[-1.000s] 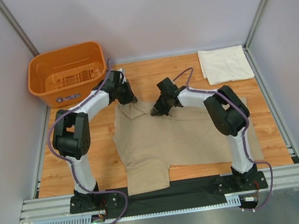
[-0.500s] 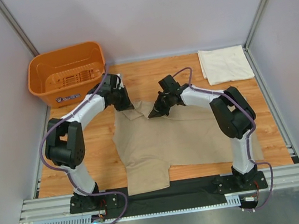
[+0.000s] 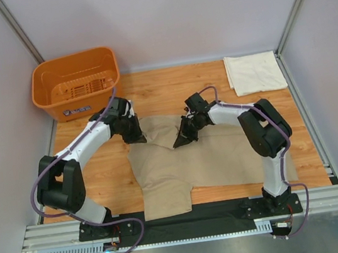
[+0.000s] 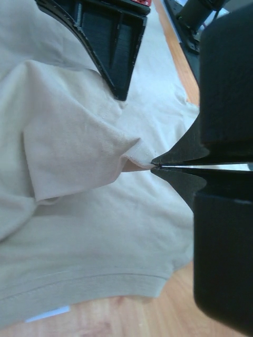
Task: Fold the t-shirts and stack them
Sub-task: Fold the tshirt
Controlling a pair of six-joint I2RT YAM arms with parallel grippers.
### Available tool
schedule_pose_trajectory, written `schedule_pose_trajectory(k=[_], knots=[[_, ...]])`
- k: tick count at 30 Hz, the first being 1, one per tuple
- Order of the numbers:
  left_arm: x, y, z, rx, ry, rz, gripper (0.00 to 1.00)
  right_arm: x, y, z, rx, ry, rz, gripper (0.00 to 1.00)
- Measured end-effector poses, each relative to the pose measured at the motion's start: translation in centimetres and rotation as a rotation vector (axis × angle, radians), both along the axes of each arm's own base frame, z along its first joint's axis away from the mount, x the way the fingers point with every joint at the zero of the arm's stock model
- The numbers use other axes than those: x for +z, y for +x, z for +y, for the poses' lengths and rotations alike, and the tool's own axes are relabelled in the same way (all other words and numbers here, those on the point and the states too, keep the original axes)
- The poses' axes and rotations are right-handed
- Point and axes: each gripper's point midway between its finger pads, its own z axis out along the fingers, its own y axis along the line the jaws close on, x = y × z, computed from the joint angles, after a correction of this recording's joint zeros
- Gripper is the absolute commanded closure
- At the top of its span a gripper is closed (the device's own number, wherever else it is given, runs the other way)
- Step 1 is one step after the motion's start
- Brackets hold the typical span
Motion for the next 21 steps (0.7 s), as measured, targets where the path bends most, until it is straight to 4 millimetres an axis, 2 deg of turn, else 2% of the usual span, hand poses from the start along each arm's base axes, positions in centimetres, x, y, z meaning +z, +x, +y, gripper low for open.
schedule_pose_trajectory(k=[5,12,19,20,21], knots=[[0.2,-1.9,0.7,0.006,0.006,0.025,1.00,0.2,-0.9,0.1,0.058,0.038,0.001,1.00],[-0.8,-4.5,1.4,0.028,0.011,0.081,1.00,0.4,-2.1,0.0,0.123,0.081,0.006,1.00],[-1.4,-5.4,1.7,0.051,0.009,0.115,1.00,0.5,-2.6,-0.3,0.169,0.100,-0.006,1.00],[-1.6,-5.5,1.7,0.053,0.008,0.121,0.99,0.5,-2.6,-0.3,0.173,0.101,-0.007,1.00],[-1.8,-5.8,1.6,0.056,0.005,0.131,0.91,0.4,-2.7,-0.4,0.176,0.101,-0.007,1.00]])
